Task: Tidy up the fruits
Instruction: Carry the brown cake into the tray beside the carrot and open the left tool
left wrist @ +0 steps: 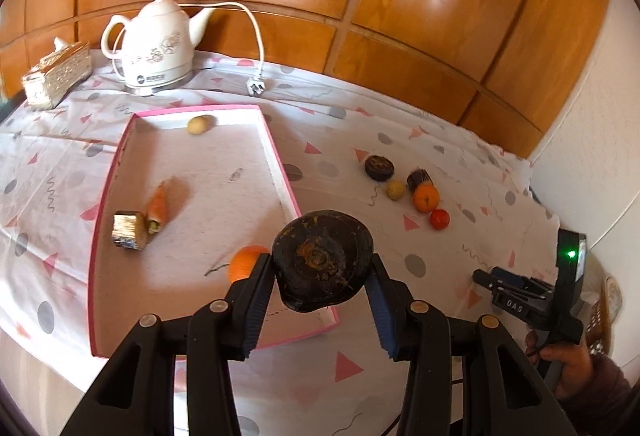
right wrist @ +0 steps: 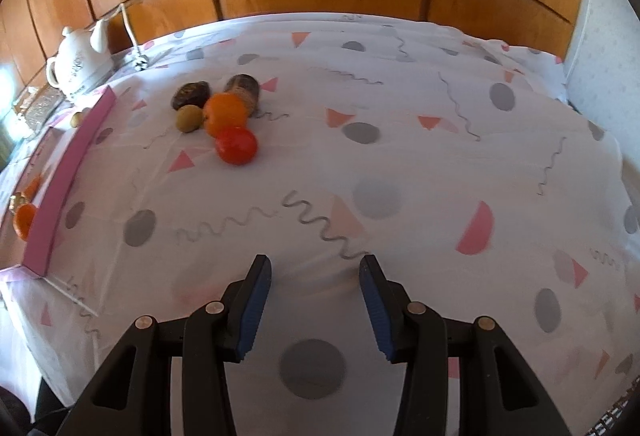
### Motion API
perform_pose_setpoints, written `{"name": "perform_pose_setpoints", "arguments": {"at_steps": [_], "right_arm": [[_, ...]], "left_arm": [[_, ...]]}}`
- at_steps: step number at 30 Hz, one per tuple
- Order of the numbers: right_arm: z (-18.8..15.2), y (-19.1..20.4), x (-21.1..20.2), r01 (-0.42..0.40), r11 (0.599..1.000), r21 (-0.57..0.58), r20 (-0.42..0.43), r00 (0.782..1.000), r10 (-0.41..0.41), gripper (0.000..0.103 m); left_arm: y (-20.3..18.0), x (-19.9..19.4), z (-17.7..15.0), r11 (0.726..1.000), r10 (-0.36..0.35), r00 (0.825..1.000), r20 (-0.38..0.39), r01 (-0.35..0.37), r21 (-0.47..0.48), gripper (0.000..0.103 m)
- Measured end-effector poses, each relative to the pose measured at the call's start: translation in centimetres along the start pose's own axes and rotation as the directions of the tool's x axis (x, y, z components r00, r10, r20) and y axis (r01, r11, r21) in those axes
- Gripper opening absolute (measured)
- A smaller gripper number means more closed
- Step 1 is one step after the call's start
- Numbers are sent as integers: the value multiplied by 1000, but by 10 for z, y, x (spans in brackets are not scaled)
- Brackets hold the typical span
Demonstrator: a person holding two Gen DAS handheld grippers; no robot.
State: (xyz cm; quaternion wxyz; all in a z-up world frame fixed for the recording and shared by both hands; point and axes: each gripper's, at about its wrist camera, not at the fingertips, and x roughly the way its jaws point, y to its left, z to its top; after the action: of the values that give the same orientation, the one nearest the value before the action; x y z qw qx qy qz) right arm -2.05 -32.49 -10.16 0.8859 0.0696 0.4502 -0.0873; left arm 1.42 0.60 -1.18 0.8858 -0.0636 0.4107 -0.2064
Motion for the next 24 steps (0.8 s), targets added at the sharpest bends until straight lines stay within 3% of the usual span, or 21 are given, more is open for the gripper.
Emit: {"name": "perform_pose_setpoints", "arguments": {"at_steps": [14,24], "right_arm": [[34,22,13,-135,991,2,-1,991,135,42],[64,36,35,-120,992,-44,-7,993,120,42]], "left_arm": [[24,-8,6,997,49,998,31,-48,-54,46],[78,1,52,978,146,988,53,-136,-161,47]]}}
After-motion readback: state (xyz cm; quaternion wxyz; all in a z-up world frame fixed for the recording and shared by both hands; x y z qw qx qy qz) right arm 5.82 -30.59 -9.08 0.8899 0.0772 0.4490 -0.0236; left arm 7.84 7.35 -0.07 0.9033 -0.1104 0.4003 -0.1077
